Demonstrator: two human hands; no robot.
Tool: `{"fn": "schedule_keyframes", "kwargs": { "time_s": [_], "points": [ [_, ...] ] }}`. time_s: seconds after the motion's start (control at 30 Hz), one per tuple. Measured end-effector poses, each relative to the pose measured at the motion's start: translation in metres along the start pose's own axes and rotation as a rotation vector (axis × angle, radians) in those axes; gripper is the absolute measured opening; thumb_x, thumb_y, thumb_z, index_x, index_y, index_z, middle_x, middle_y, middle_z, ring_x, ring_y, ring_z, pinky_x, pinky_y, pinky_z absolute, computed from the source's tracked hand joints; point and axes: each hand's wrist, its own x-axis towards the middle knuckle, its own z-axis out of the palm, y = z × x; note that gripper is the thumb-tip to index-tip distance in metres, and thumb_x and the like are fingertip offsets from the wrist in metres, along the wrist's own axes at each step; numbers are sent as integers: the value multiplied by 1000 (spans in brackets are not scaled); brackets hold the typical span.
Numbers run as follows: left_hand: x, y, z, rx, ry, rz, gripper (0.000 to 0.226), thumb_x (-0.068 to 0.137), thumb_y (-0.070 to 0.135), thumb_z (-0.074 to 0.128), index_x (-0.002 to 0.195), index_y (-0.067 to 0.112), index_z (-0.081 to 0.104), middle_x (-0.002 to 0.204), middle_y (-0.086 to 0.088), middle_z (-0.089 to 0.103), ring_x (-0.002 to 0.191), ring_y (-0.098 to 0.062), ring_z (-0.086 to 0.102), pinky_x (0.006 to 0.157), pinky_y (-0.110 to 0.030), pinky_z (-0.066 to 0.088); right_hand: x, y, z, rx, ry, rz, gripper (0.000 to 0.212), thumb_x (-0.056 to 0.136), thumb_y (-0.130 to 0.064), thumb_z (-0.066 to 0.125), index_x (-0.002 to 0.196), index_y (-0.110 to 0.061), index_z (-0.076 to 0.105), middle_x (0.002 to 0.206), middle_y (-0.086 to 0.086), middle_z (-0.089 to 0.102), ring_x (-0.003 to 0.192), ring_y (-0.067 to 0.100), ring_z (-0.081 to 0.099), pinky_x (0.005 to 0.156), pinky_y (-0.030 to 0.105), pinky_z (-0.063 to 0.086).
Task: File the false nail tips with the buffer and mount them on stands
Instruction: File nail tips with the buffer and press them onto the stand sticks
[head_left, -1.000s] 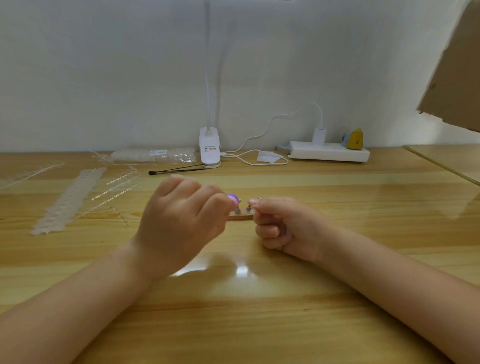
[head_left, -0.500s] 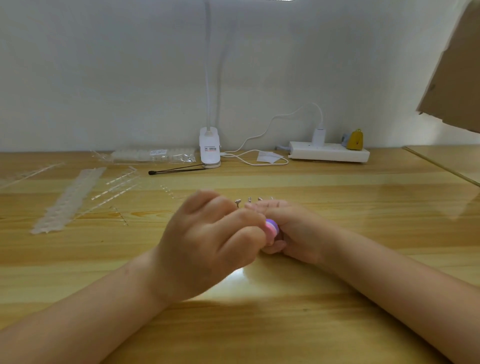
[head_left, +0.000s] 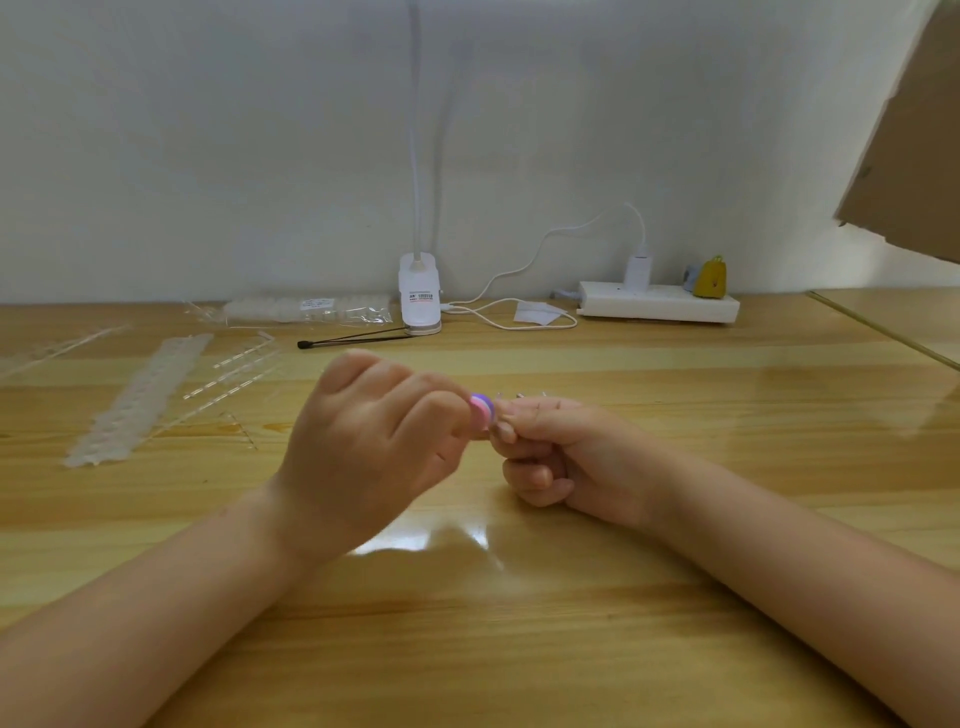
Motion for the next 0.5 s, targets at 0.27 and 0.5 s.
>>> {"fn": "schedule_keyframes", "kwargs": {
  "time_s": [0.27, 0.5],
  "points": [
    [-2, -1, 1, -5, -16, -19, 23, 87, 14, 66, 88, 19, 44, 80, 8, 72, 59, -19, 64, 66, -36, 43, 1, -2, 2, 16, 12, 9, 21, 86, -25, 60, 67, -18, 55, 59, -5, 29, 45, 5, 37, 41, 17, 15],
    [0, 16, 6, -58, 14, 40, 25, 83, 12, 69, 88, 19, 46, 84, 8, 72, 59, -19, 62, 64, -36, 43, 2, 0, 4, -42, 17, -12, 15, 85, -16, 59, 72, -16, 53, 60, -3, 36, 44, 5, 36, 41, 18, 12]
  ]
}}
